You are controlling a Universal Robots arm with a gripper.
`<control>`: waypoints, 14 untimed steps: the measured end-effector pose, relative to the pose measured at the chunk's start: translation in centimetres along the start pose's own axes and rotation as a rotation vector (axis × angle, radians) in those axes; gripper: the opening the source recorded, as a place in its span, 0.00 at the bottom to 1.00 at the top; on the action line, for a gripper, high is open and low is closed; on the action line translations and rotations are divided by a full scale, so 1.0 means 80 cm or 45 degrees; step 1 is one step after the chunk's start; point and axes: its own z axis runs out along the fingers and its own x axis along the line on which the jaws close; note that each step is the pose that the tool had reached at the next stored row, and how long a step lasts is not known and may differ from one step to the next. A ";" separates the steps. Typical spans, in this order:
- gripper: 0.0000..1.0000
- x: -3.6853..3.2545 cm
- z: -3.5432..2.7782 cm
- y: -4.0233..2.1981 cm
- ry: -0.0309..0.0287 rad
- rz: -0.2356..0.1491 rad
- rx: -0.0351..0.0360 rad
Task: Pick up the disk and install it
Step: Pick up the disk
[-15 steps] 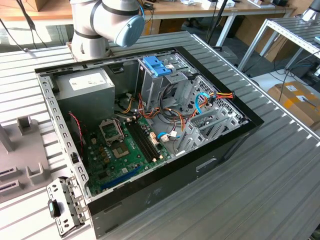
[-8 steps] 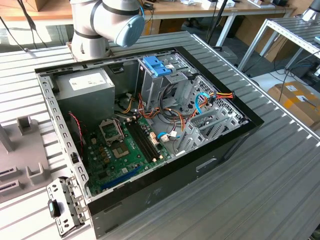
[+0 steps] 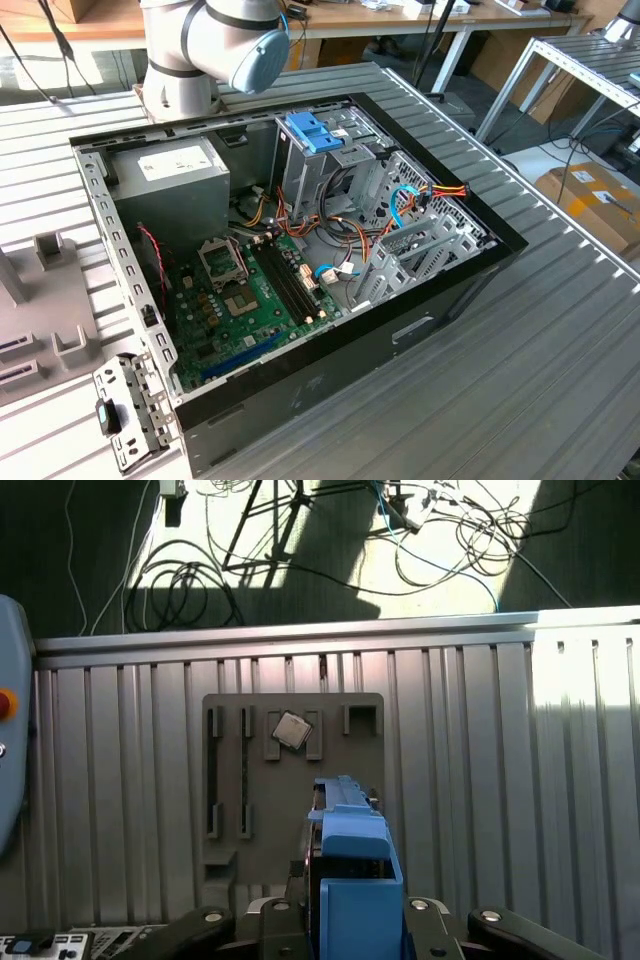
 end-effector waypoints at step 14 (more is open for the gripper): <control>0.36 -0.0012 -0.0008 -0.0217 0.0001 0.000 0.0000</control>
